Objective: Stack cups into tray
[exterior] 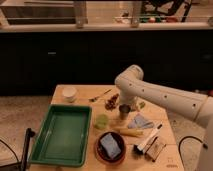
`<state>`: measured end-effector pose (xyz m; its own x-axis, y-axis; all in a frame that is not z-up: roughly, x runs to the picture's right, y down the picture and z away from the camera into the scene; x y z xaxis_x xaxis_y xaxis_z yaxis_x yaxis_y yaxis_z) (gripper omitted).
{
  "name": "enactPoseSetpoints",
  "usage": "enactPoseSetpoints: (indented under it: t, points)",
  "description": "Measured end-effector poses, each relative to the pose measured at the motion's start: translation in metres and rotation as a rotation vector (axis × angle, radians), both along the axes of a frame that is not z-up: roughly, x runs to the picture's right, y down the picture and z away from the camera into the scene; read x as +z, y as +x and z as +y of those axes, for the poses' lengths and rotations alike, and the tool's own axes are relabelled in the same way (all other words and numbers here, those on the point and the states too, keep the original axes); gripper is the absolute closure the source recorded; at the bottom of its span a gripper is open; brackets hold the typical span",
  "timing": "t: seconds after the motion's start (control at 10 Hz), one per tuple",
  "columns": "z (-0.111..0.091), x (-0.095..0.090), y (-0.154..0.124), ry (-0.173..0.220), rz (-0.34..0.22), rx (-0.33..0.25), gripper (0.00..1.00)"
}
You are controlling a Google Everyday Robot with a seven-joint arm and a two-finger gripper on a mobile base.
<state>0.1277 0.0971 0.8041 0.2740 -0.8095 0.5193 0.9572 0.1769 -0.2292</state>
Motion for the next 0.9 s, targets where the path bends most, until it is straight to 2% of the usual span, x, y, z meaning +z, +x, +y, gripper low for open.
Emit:
enactPoseSetpoints:
  t: [0.4, 0.9]
  points:
    - [0.004, 0.009, -0.014, -0.037, -0.037, -0.024, 0.20]
    - [0.002, 0.029, -0.014, -0.111, -0.071, -0.022, 0.20]
